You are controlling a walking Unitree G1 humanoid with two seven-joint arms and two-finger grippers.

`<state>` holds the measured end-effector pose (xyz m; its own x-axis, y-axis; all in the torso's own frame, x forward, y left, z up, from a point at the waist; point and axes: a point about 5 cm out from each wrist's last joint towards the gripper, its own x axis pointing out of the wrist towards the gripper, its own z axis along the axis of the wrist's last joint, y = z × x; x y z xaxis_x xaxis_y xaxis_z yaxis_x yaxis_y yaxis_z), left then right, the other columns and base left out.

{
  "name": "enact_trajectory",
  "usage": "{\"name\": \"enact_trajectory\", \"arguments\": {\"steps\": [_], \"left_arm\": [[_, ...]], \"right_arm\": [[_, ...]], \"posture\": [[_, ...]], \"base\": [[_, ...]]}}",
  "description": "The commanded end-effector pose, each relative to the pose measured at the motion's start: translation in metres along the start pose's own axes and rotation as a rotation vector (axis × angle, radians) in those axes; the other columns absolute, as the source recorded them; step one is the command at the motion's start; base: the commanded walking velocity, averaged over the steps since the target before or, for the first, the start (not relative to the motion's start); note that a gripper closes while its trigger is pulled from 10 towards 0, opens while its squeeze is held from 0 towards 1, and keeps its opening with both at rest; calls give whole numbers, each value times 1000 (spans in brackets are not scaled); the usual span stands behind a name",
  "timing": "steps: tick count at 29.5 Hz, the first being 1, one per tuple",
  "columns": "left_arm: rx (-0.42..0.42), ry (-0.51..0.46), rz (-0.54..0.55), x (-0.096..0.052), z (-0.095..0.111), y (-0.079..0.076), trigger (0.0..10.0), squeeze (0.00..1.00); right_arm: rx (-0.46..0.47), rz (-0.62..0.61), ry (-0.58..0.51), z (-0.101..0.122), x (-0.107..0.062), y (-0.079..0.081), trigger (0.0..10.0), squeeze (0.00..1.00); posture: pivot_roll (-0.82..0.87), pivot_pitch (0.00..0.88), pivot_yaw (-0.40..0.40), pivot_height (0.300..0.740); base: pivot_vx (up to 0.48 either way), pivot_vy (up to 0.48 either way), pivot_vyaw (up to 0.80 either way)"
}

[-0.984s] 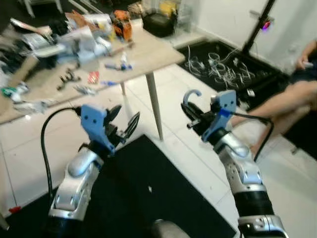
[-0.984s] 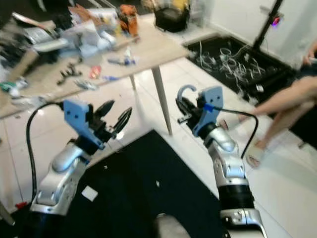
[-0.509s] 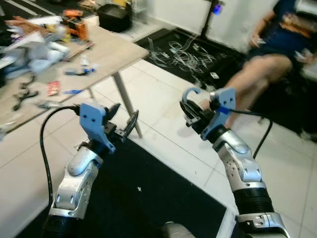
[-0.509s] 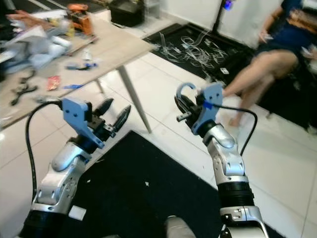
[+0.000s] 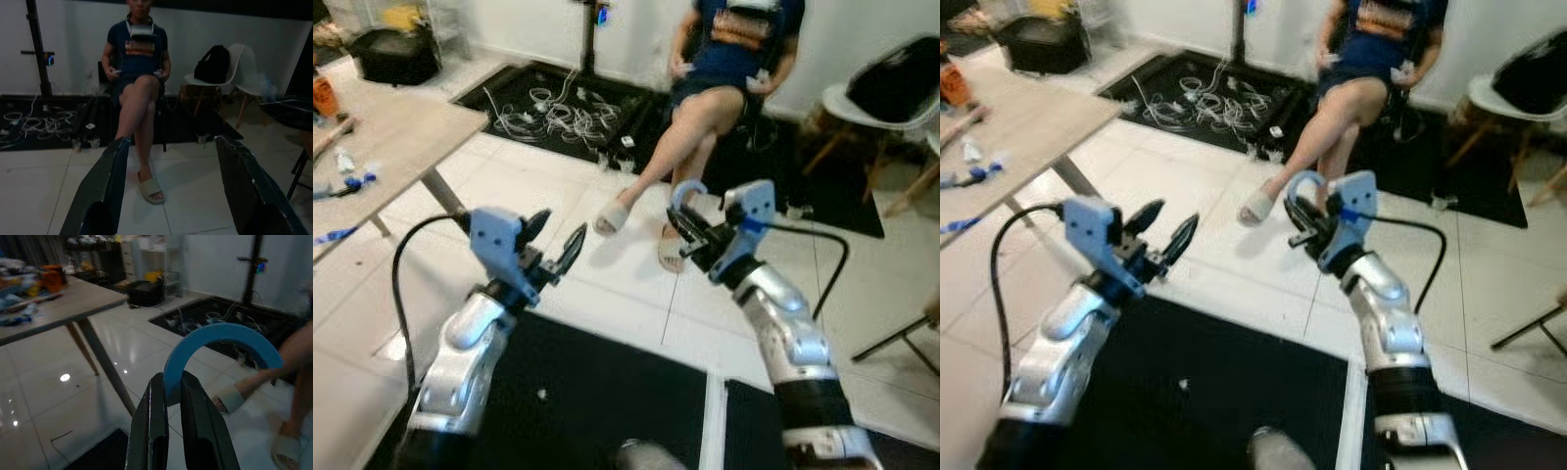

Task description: Picking trash to rubbish bin

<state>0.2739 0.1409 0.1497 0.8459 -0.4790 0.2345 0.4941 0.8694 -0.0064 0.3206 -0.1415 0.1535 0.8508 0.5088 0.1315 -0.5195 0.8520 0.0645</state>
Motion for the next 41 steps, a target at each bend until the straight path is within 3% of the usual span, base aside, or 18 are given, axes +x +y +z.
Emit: {"name": "enact_trajectory", "arguments": {"steps": [1, 41], "left_arm": [[-5, 10, -14, 1, -3, -3, 10000, 0], [-11, 9, -16, 0, -5, -3, 10000, 0]], "right_arm": [[-5, -3, 4, 1, -1, -2, 10000, 0], [-7, 3, 12, -1, -1, -2, 10000, 0]], "posture": [[-63, 0, -17, 740], [-65, 0, -18, 740]], "base": [[0, 0, -788], [0, 0, -788]]}}
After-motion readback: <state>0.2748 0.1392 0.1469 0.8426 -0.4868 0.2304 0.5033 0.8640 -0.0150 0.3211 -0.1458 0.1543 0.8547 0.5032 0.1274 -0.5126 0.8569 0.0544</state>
